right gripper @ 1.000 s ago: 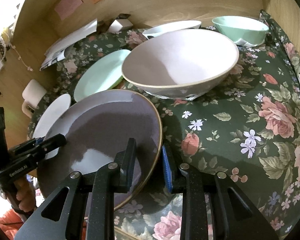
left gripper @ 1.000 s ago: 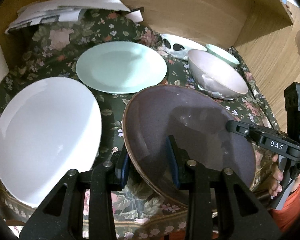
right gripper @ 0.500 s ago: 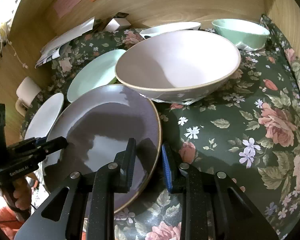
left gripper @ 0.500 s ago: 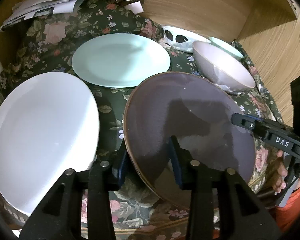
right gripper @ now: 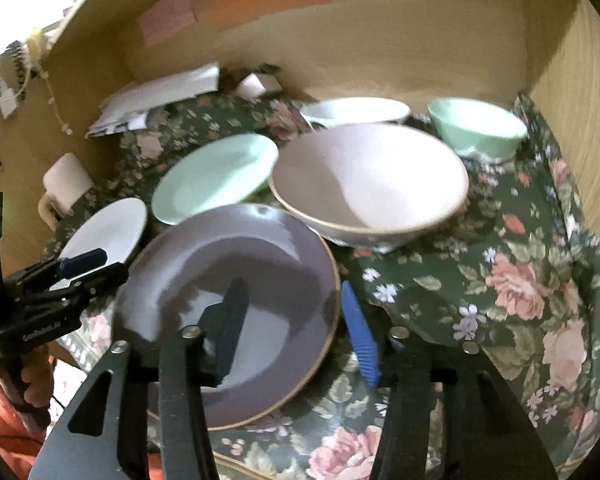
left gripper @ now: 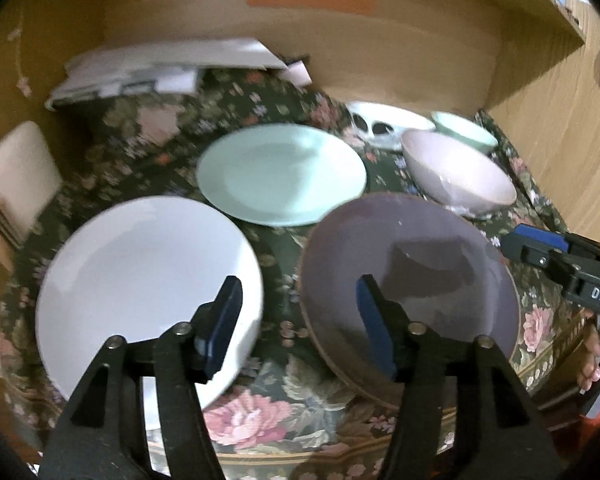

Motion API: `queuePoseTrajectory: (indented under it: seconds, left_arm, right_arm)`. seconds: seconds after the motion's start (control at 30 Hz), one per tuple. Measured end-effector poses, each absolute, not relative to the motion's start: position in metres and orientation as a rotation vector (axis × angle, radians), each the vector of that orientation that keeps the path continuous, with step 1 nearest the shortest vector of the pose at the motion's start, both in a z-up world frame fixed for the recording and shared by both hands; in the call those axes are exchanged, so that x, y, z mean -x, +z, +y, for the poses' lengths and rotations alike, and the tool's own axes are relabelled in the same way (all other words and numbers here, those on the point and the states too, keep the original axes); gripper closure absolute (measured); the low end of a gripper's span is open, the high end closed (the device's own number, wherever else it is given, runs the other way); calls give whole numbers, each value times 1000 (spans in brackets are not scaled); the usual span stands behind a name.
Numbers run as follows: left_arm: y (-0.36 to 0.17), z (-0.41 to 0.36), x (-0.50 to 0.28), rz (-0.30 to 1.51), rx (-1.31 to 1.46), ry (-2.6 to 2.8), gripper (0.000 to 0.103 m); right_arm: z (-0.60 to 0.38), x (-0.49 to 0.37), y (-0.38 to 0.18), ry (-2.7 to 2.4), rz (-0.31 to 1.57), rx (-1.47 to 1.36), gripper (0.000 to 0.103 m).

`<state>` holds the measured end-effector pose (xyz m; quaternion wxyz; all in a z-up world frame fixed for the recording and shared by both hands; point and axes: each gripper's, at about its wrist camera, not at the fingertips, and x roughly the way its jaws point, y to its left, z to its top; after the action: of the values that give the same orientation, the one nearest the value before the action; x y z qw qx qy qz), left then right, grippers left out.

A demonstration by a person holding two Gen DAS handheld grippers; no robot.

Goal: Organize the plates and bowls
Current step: 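Open both tools to release the dark brown plate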

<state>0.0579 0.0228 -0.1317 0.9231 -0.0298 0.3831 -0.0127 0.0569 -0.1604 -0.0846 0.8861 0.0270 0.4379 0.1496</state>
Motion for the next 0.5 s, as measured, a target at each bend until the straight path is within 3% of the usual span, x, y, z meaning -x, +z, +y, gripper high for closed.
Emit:
queuePoseTrajectory:
  seconds: [0.23, 0.5]
  left_arm:
    - [-110, 48, -40, 710, 66, 49, 29]
    - [-100, 86, -20, 669, 43, 151, 19]
  right_arm:
    - [-139, -54, -70, 366, 856, -41, 45]
    - [-105, -54, -59, 454, 818, -18, 42]
